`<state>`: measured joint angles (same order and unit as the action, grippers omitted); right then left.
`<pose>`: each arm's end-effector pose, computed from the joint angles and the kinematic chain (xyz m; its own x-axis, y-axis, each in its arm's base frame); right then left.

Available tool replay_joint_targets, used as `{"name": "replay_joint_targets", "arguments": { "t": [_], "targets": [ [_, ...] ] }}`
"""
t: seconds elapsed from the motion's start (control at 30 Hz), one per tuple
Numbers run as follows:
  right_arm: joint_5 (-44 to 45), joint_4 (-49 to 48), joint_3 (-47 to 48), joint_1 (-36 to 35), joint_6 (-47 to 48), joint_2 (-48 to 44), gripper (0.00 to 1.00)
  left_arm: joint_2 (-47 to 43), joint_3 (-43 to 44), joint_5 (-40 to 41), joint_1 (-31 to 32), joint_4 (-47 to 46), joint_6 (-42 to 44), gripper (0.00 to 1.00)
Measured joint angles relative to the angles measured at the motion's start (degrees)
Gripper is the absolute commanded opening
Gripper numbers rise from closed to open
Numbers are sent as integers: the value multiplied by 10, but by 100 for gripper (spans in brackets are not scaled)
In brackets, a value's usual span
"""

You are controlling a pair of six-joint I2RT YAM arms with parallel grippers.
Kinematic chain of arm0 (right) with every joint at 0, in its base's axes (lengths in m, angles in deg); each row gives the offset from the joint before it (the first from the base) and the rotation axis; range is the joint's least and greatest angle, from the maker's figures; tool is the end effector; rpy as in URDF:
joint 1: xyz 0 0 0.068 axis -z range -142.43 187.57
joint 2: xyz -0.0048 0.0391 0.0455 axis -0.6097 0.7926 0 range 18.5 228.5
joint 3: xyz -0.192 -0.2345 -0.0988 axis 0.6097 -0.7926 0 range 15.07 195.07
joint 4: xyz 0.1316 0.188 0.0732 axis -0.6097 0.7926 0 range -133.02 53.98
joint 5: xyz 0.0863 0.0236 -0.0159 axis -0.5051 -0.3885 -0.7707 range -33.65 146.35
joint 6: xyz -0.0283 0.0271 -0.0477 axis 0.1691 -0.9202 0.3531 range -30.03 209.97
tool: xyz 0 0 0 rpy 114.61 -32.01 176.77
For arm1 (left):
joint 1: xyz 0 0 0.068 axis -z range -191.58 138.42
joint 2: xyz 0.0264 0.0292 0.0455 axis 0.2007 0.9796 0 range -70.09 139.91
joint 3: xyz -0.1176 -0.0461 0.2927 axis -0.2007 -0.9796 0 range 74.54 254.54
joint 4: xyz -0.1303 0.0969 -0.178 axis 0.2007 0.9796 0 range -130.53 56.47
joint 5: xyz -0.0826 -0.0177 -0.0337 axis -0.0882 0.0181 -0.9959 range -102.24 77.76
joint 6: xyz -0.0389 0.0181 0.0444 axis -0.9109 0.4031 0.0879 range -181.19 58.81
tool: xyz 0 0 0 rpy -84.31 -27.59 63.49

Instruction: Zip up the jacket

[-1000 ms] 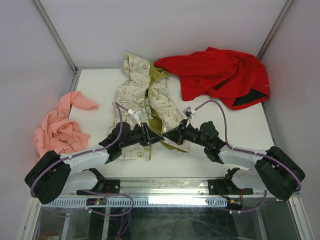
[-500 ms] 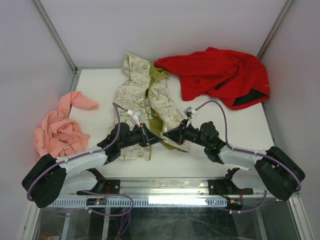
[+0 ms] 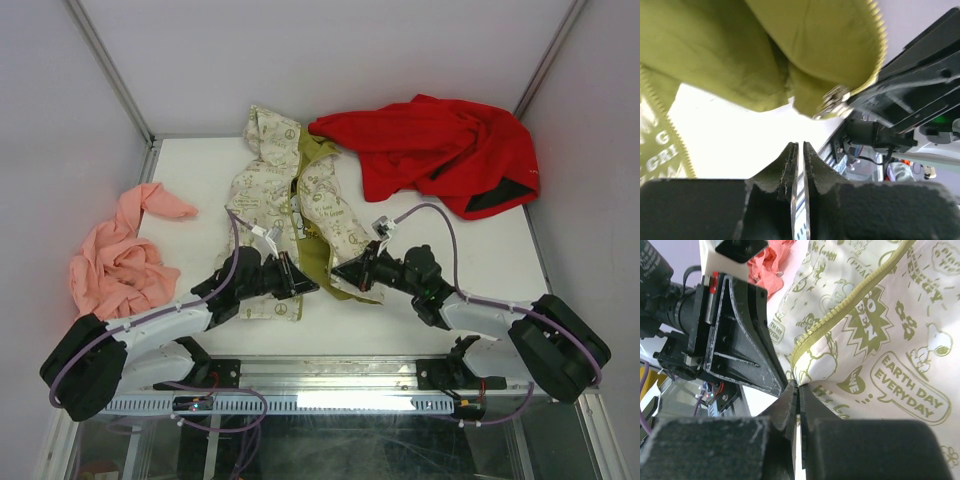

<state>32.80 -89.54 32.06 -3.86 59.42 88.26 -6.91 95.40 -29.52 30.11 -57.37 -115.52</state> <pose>0.1459 0.1534 0.2516 -0.5300 0.1537 -0.8340 -0.7373 0.4022 0.5427 0.1341 -0.1380 0.2346 -0.8659 -0.2676 -0.4227 0.2261 0.5443 -0.8078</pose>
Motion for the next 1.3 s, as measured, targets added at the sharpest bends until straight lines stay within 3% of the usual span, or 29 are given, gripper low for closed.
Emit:
{"name": "replay_joint_targets", "arguments": {
  "t": [0.43, 0.73, 1.0, 1.3],
  "targets": [
    [12, 6, -17, 20, 16, -54, 0, -33, 110, 86, 5, 324, 72, 43],
    [15, 9, -39, 20, 22, -66, 0, 57, 203, 189, 54, 510, 86, 54],
    [15, 7, -57, 20, 22, -89, 0, 173, 278, 256, 79, 588, 92, 54],
    [17, 7, -62, 22, 26, -114, 0, 260, 296, 269, 97, 607, 95, 56]
  ]
}}
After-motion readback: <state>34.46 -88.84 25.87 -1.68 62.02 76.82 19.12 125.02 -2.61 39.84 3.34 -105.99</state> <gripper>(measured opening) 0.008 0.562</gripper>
